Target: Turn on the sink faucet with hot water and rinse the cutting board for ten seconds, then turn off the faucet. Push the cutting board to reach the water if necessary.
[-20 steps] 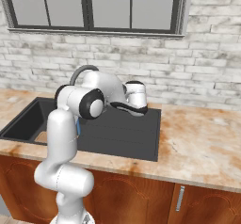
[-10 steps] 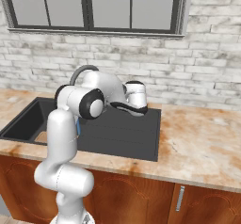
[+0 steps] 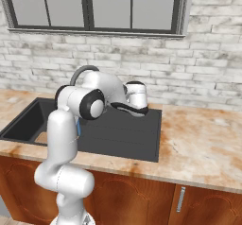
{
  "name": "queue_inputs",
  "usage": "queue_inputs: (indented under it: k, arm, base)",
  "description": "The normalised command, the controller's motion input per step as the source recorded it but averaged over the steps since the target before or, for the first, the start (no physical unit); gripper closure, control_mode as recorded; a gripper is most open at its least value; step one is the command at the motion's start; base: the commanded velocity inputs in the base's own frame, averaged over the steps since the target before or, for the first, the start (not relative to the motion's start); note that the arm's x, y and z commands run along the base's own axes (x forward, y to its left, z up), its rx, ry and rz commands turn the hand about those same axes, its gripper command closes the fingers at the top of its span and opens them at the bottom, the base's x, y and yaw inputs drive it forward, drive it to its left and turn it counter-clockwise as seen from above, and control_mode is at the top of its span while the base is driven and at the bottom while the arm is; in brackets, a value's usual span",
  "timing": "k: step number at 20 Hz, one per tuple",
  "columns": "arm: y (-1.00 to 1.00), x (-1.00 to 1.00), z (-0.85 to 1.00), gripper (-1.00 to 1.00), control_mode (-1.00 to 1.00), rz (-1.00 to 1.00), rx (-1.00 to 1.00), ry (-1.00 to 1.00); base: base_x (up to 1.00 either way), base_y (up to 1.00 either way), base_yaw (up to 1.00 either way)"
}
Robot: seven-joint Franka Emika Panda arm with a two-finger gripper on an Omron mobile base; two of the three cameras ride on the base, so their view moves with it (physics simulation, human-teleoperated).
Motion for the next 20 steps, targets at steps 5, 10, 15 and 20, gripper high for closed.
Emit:
queue_inputs:
  k: [5,10,15,20]
  arm:
    - [0.00,0.00,0.00,-1.00,-1.00,0.00,0.00,0.00]
    - [0.00,0.00,0.00,-1.00,-1.00,0.00,0.00,0.00]
    - [0.00,0.00,0.00,-1.00,-1.00,0.00,0.00,0.00]
    - [-0.10,0.03,-0.08,-1.00,-1.00,0.00,0.00,0.00]
  base:
    - [0.00,0.00,0.00]
    - [0.00,0.00,0.00]
    - [0.00,0.00,0.00]
    - [0.00,0.00,0.00]
